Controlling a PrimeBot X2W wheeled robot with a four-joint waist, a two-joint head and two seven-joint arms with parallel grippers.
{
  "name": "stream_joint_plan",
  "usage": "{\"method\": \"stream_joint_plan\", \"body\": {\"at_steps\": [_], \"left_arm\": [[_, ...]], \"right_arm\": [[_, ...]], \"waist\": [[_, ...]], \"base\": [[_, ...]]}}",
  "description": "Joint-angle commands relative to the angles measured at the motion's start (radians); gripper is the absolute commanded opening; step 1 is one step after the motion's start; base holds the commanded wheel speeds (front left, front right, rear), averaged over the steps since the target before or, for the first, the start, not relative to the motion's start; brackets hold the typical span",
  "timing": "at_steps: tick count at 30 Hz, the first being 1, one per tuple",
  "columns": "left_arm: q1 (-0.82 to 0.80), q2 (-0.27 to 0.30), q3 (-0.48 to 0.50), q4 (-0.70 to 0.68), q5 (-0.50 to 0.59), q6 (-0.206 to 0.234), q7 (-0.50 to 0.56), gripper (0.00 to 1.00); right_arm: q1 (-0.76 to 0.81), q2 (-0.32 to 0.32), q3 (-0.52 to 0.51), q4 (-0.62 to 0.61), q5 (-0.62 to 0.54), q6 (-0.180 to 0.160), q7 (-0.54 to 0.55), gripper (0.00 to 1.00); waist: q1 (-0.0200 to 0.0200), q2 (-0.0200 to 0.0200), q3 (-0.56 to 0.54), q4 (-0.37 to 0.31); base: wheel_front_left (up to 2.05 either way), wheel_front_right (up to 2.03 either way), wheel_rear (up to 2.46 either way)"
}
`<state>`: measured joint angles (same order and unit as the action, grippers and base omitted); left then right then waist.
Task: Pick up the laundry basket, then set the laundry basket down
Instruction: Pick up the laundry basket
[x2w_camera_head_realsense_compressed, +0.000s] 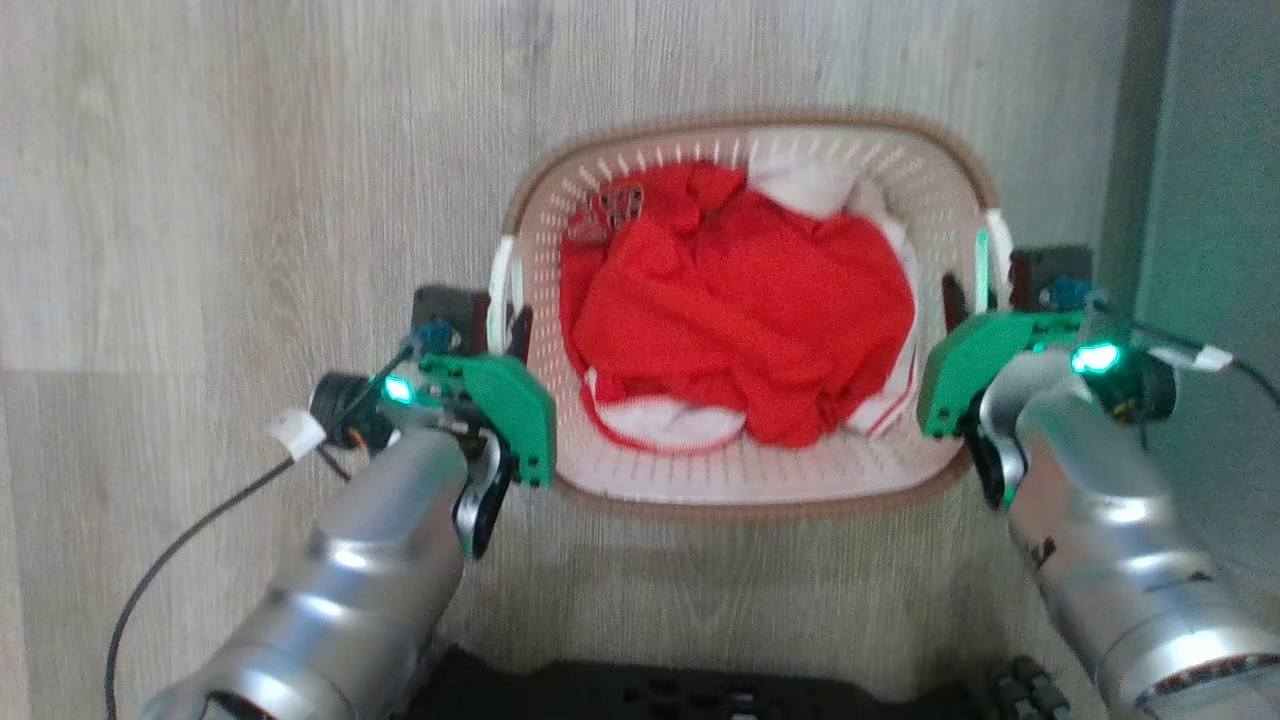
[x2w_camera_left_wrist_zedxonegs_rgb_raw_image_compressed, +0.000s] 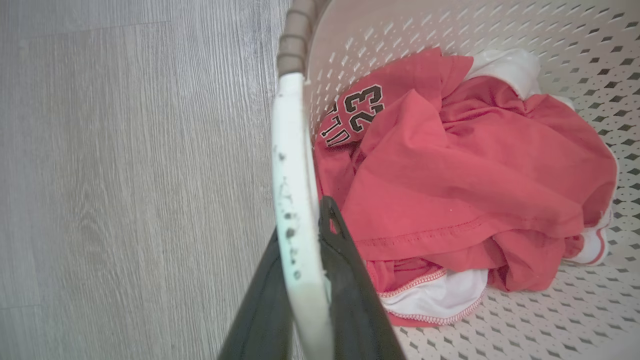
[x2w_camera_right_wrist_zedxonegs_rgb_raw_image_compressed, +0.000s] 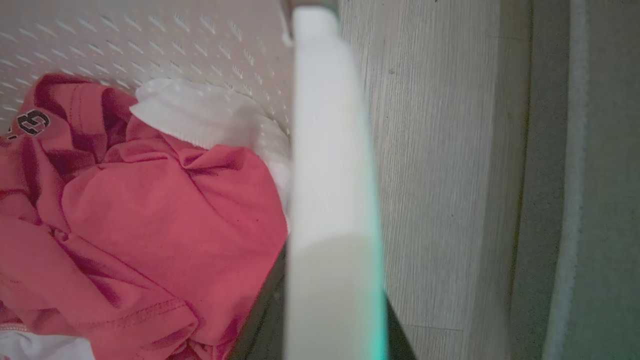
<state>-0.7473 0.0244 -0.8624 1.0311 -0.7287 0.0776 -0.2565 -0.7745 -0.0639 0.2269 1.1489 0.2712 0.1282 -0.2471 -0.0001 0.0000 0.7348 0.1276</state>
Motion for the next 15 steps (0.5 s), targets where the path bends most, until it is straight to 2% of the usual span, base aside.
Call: {"method": "stream_joint_plan", "body": {"at_steps": [1,7,15], "left_arm": [[0.031,0.026,0.004,0.008,-0.006,-0.007,-0.005,0.0],[0.087,0.026,-0.062,0.071,-0.076,-0.038,0.025,0.0],[0.154,0.026,-0.121,0.126,-0.141,-0.056,0.074,0.0]], "right_arm": [[0.062,0.014,0.036,0.005,0.01,0.003,0.004,0.0],[0.115,0.014,0.139,0.048,0.126,0.003,0.089,0.0],[0.186,0.014,0.248,0.048,0.258,0.003,0.153,0.0]], "waist": [[0.0001,0.0,-0.057,-0.006],[0.0001,0.0,-0.181,-0.012],[0.0001,0.0,-0.337,-0.017]], "base": [[0.0,0.0,0.0],[0.0,0.0,0.0],[0.0,0.0,0.0]]}}
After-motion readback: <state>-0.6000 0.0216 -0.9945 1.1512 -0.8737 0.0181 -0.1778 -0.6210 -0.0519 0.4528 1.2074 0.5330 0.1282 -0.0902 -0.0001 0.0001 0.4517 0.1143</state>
